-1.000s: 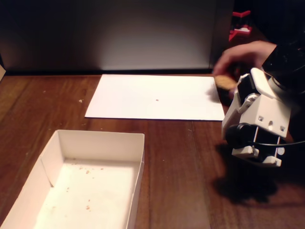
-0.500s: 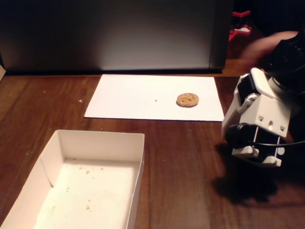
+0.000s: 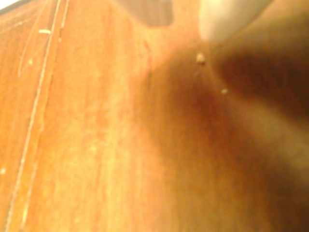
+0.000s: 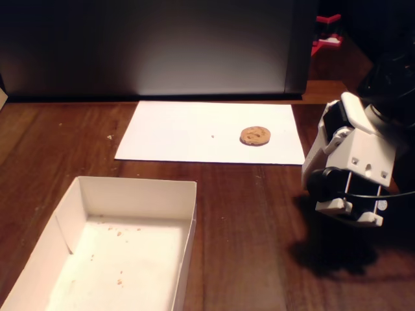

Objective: Grasp a mini cookies block and put it in the white box.

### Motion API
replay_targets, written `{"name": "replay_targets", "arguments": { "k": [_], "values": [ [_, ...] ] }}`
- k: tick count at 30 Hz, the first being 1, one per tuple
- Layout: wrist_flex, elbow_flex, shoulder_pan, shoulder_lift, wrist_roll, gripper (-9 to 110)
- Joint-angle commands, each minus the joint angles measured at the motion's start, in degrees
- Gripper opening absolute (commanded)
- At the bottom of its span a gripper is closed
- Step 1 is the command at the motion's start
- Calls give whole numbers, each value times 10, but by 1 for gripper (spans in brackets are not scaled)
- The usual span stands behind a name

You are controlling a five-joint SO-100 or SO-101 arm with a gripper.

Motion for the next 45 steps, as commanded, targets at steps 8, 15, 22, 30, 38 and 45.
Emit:
{"name": "replay_targets", "arguments": {
  "k": [8, 15, 22, 30, 38, 45],
  "values": [
    [11, -4, 7, 43, -3, 0],
    [11, -4, 7, 43, -3, 0],
    [11, -4, 7, 43, -5, 0],
    [-40, 6, 6, 43, 0, 0],
    [-179, 30, 6, 43, -49, 0],
    [-257, -2, 6, 43, -82, 0]
  ]
}}
